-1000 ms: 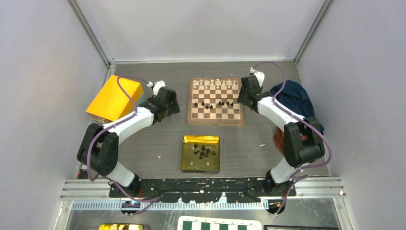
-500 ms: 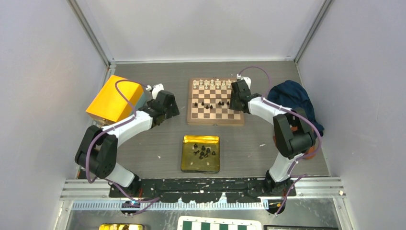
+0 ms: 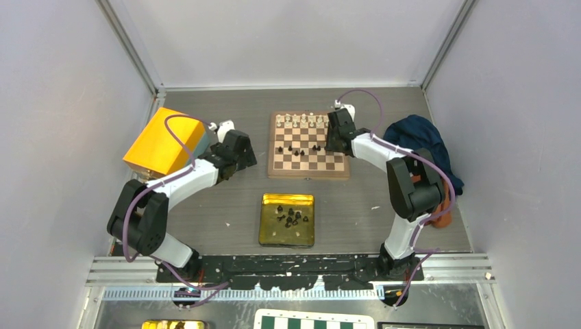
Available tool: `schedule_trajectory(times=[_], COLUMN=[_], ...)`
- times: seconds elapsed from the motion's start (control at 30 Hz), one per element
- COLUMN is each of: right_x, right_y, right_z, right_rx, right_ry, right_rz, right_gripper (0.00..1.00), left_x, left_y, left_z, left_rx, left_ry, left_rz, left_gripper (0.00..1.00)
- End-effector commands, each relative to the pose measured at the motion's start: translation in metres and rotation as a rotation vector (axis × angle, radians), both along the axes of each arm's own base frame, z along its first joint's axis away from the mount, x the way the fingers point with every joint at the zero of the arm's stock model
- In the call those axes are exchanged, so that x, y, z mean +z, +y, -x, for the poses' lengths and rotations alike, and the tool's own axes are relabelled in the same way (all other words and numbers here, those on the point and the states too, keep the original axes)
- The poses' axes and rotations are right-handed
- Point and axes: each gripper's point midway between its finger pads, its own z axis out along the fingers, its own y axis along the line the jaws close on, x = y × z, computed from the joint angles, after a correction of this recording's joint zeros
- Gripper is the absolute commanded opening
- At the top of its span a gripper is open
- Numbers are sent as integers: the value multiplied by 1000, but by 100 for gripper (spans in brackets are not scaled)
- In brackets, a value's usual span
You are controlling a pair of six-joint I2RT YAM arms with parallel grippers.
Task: Set up the chess pieces on the board
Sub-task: Pick up the chess piece from the chessboard.
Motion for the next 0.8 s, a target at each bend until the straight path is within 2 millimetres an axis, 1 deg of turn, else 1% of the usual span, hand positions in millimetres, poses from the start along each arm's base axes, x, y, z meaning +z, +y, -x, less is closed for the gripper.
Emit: schedule_trajectory(times=[0.0,0.4,0.77], right_x=[20,22,19], right_y=[12,16,21], right_z=[-19,-24,-29], right_rx=[22,28,31], right_ry=[-68,-72,-68], right_rz=[-21,-34,-54], right_gripper=[44,42,34], left_x=[19,22,23], left_y=[-3,-3,-3], left_z=[-12,-14,-16], left_rx=[19,22,23], left_ry=[-80,-87,-89], left_rz=[35,33,27], left_gripper=[76,76,76])
